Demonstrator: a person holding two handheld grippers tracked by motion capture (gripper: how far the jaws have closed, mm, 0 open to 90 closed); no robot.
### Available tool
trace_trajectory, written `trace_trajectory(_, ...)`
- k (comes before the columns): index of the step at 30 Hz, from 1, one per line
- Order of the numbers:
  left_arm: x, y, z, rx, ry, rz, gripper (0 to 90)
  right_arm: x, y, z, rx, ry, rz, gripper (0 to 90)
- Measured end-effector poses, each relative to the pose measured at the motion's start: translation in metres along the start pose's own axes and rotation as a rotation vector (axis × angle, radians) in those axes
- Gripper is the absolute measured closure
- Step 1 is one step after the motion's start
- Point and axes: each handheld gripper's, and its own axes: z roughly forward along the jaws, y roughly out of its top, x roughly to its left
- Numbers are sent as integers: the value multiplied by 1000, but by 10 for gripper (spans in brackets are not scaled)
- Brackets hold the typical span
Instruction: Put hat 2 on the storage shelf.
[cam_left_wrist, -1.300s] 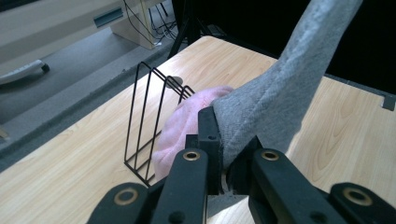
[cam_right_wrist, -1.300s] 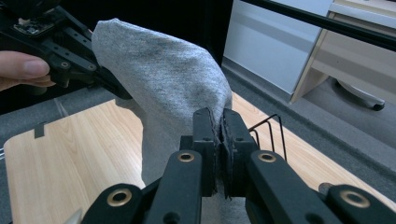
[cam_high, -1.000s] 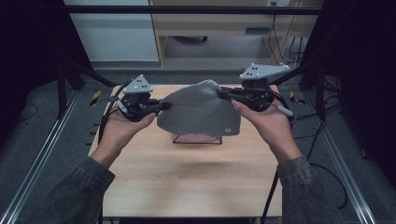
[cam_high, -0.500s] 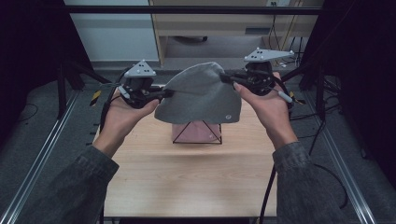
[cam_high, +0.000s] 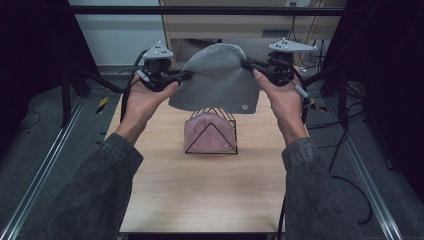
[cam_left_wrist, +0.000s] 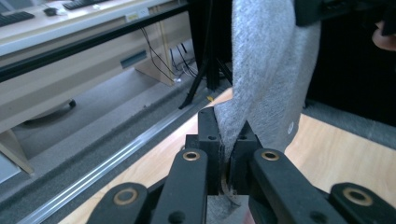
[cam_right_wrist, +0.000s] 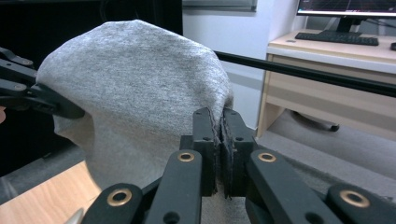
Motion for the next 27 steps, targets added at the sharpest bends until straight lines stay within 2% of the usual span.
trace_trajectory(3,4,0,6,-13,2,-13,865,-3,2,4,3,-8,3,861)
trace_trajectory(8,11,-9,18,28,6,-15,865,-11,-5,19,50,-16,13,861)
trace_trajectory(11,14,-14,21,38,12,10,864,-14,-12,28,64,-15,16,861)
trace_trajectory(17,21,-21,32,58,24,-8,864,-16,-19,43,105,-35,-11,861)
trace_trajectory(21,23,-29,42,77,18,-20,862,-19,-24,48,126,-55,-17,861)
trace_trajectory(27,22,-37,49,84,3,-25,862,-22,-32,47,135,-50,-3,861)
